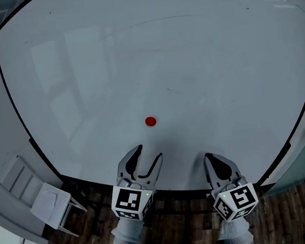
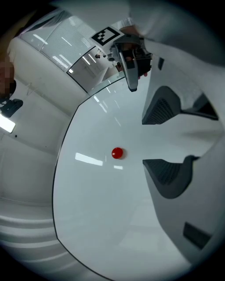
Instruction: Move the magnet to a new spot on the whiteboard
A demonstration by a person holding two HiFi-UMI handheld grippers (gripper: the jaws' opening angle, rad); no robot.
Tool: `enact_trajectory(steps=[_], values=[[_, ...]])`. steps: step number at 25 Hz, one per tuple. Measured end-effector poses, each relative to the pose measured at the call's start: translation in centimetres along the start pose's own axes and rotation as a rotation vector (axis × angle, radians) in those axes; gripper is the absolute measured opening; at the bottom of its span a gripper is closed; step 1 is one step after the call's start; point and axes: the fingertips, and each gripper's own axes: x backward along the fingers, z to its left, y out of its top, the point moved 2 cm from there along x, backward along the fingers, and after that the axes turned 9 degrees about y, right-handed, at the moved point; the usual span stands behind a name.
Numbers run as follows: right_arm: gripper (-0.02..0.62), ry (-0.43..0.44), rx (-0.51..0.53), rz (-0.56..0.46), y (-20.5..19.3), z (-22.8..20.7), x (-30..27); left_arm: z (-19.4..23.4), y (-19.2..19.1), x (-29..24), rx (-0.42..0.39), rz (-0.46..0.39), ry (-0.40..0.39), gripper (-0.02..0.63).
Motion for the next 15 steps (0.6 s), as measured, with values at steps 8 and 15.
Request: enact_trajectory(steps=[8,15], values=[[0.028,0.031,0.082,-0.059,2.8,-1.6,-2.1,1.2,3.8,-2.7,-0.1,-0.083,0.076,0.242],[0.028,0.025,0.121,-0.094,4.2,-3.5,-2.0,1.7,5.7,-4.1,-0.117,-0.123,0.155,0.242]])
